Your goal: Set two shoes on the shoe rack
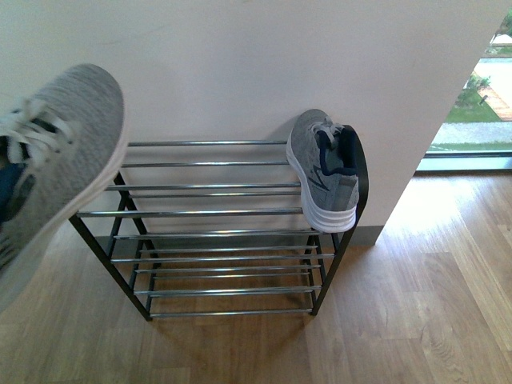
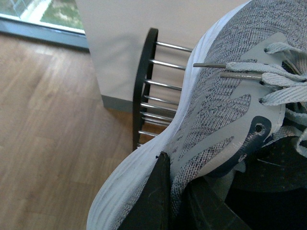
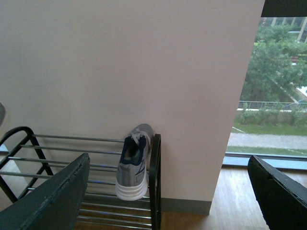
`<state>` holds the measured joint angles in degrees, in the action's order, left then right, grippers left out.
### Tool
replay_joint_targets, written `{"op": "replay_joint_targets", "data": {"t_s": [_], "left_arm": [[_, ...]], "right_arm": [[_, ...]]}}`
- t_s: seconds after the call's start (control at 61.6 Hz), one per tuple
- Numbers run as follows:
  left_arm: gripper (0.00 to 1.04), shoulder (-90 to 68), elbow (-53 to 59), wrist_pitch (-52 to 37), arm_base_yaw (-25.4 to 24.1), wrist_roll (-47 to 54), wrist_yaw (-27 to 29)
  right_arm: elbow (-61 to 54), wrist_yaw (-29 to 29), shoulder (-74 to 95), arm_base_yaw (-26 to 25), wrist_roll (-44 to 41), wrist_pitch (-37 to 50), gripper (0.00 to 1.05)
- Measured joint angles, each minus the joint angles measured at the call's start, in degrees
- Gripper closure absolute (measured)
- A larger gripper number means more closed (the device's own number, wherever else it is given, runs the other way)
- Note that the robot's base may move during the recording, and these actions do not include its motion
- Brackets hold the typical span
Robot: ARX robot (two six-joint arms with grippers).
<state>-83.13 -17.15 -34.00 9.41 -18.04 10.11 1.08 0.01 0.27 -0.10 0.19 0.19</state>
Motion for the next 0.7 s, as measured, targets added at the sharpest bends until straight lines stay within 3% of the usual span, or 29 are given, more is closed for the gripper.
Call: {"op": "replay_joint_targets", "data": {"t_s": [0.454, 0.698], "left_arm": [[1.03, -32.1, -30.8, 7.2, 8.1, -23.5, -8.0], [1.03, -43.5, -47.5, 16.6, 13.4, -26.8, -7.9]], "right_arm": [[0.0, 0.0, 0.0, 0.0, 0.0, 0.0, 0.09], [0.0, 0.0, 0.0, 0.0, 0.0, 0.0, 0.09]]}}
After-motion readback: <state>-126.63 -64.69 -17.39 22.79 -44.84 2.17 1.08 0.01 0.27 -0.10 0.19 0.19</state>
